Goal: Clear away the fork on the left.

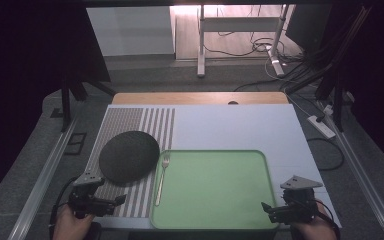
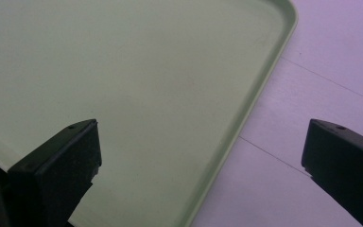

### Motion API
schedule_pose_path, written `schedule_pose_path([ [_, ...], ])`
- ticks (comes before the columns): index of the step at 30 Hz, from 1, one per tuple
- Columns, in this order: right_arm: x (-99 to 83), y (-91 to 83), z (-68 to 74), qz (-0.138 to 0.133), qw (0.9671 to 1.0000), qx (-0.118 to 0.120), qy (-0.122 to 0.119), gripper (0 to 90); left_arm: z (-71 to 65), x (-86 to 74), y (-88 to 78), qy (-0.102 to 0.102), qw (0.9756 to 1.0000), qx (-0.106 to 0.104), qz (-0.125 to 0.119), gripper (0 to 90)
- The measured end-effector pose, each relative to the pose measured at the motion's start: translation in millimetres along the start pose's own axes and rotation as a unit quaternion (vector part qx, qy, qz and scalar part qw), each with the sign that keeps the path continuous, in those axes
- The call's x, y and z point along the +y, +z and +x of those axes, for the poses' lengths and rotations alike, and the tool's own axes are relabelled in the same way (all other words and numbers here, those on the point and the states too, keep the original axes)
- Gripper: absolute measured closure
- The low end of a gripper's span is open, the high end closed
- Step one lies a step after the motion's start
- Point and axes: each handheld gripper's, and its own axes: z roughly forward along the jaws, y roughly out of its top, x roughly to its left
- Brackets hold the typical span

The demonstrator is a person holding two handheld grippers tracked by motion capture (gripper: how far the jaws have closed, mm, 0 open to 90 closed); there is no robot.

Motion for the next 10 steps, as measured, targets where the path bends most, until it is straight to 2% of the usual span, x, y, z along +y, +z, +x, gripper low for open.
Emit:
schedule_pose_path([
  [5,0.0,0.0,0.1,0.001,1.0000,0.000,0.000,0.0,-1.0,-1.9,-1.0,0.008,0.9996,0.023,0.014,0.0],
  [10,-0.1,0.3,-0.2,0.003,1.0000,0.000,-0.006,0.0,0.8,-1.3,-0.4,0.001,0.9998,0.015,0.014,0.0],
])
